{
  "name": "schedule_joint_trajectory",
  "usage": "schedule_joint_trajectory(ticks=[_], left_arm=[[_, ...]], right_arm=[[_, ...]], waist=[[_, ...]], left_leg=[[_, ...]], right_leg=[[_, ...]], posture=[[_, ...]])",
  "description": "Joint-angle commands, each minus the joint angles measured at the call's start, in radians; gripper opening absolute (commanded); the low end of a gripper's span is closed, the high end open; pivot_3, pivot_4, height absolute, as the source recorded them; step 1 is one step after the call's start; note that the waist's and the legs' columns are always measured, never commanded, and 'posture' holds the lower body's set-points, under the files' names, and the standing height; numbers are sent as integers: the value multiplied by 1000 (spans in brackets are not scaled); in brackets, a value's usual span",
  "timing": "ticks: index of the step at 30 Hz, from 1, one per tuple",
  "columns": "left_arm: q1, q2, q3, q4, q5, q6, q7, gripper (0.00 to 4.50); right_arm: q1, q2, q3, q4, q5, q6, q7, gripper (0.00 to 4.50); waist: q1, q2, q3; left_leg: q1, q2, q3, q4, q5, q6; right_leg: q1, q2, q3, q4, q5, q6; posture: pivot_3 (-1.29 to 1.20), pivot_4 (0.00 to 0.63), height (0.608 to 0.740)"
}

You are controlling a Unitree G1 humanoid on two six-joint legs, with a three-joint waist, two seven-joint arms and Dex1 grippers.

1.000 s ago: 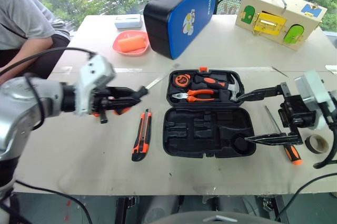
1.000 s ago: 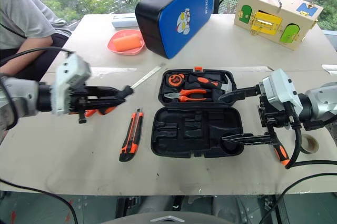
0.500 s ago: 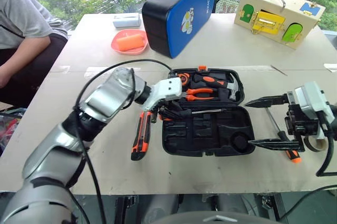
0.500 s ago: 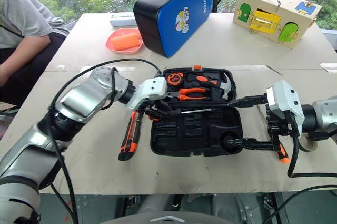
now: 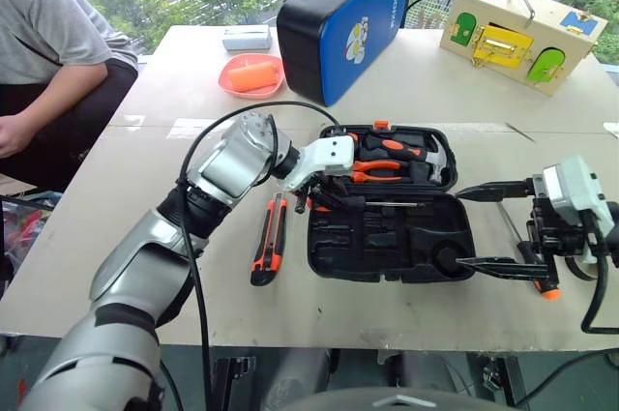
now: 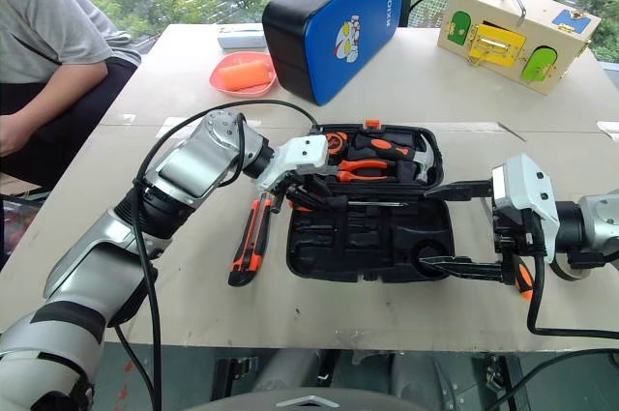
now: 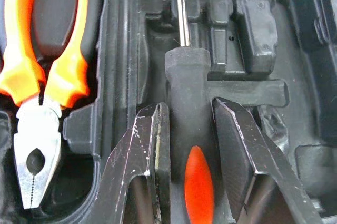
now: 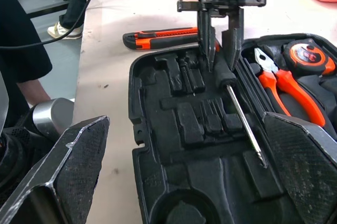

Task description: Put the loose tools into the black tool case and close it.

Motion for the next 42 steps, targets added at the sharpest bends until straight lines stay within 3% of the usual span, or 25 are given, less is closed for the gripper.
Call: schedule_joint_trajectory(ticks=[1,6,20,22,27,31,32,34,39,40,42], left_arm=[[-22,-7,11,-22,12,-15,-16,952],[-36,-40,25,-12,1,47,-2,952],[-22,-27,-12,43,106,-69,-3,952],[-27,-37,1,45,97,-50,3,1986],[-29,-10,70,-52,19,75,-21,4085],[-18,9,118,-112,-25,126,-7,4085],[-12,7,128,-108,-29,125,4,3440],[2,9,127,-90,-21,97,18,2718],[26,-23,96,-27,11,24,58,296],[30,-34,86,-15,22,6,66,61],[36,-51,63,6,42,-15,77,61]], right_arm=[[3,10,-42,-24,12,-17,-12,4500],[3,22,-34,-23,8,-21,-24,4500],[-14,24,-31,-19,19,-14,-46,4500],[-17,26,-27,-18,18,-15,-48,4500],[-20,27,-21,-18,20,-12,-47,4500],[-22,26,-21,-14,21,-12,-44,4500],[-25,26,-18,-12,20,-12,-44,4500],[-32,27,-11,-9,18,-12,-45,4500],[-49,29,8,3,5,-18,-41,4500],[-51,30,10,7,1,-21,-41,4500],[-51,31,12,12,-7,-25,-40,4500]], waist=[[-5,0,0],[-14,0,0],[-22,0,0],[-19,0,0],[-16,-1,0],[-23,0,0],[-23,0,0],[-25,0,0],[-27,0,0],[-25,-1,0],[-24,-1,0]], left_leg=[[-1,0,0,0,0,0],[-1,1,0,-1,0,0],[-1,0,0,0,0,0],[-1,0,0,0,0,0],[-1,0,-1,2,0,0],[-1,0,-1,1,0,0],[-1,0,-1,1,0,0],[-1,0,-1,1,0,0],[-1,0,-1,1,0,0],[-1,0,-1,1,0,0],[-1,0,-1,1,0,0]], right_leg=[[0,0,0,0,0,0],[-1,0,1,0,0,0],[-1,0,0,0,0,0],[-1,0,0,1,0,0],[0,0,0,2,0,0],[0,0,0,2,0,0],[0,0,0,1,0,0],[0,0,0,1,0,0],[0,0,0,1,0,0],[0,0,0,1,0,0],[0,0,0,1,0,0]], posture=[[0,150,735],[0,150,735],[0,150,735],[0,150,735],[0,150,735],[0,150,735],[0,150,735],[0,150,735],[0,150,735],[0,150,735],[0,150,735]])
